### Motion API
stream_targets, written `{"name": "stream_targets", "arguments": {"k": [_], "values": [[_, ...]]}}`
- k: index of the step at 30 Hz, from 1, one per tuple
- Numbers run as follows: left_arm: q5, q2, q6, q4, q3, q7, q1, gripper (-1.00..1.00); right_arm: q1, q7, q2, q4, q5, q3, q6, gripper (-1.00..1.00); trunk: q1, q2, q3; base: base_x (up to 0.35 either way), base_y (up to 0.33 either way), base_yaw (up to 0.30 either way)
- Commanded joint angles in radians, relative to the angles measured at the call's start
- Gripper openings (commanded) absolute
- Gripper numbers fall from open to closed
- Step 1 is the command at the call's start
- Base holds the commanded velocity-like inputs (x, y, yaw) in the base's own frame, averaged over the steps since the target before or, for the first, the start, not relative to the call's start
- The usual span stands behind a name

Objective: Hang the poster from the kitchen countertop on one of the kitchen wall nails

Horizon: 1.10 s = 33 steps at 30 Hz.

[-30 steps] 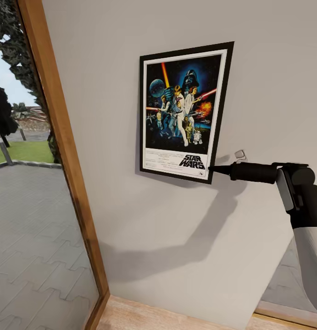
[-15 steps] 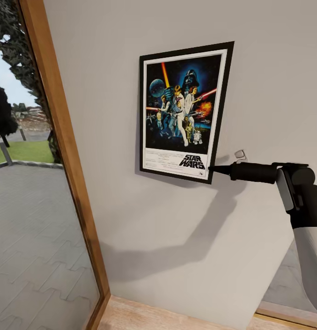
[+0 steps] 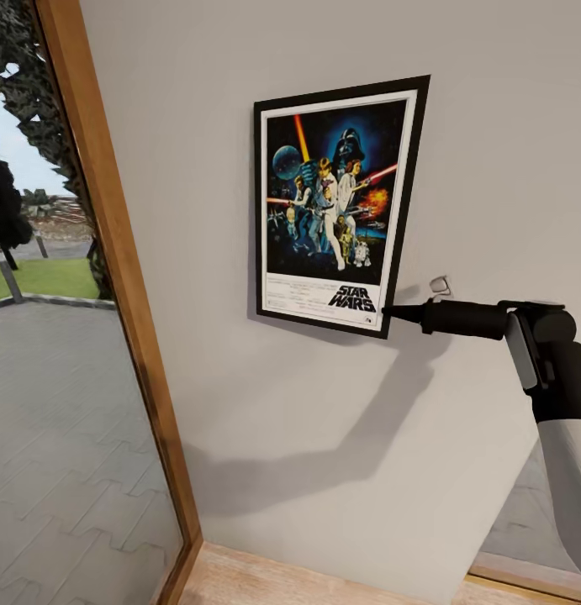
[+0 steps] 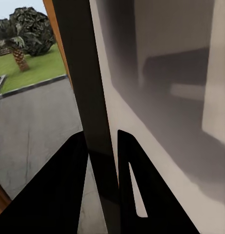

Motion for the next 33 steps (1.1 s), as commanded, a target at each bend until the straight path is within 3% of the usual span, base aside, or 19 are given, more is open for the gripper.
{"name": "stream_targets", "arguments": {"k": [1,33], "values": [[0.011,0.000,0.010,-0.001,-0.005,-0.003,0.000,1.00,0.000,0.002,0.000,0.001,-0.005,0.000,0.007,-1.00,0.000,-0.001,0.000,0.000,0.000,0.000],[0.011,0.000,0.010,-0.001,-0.005,-0.003,0.000,1.00,0.001,0.002,0.000,0.022,-0.004,0.000,0.002,-1.00,0.000,-0.001,0.000,0.000,0.000,0.000]]}}
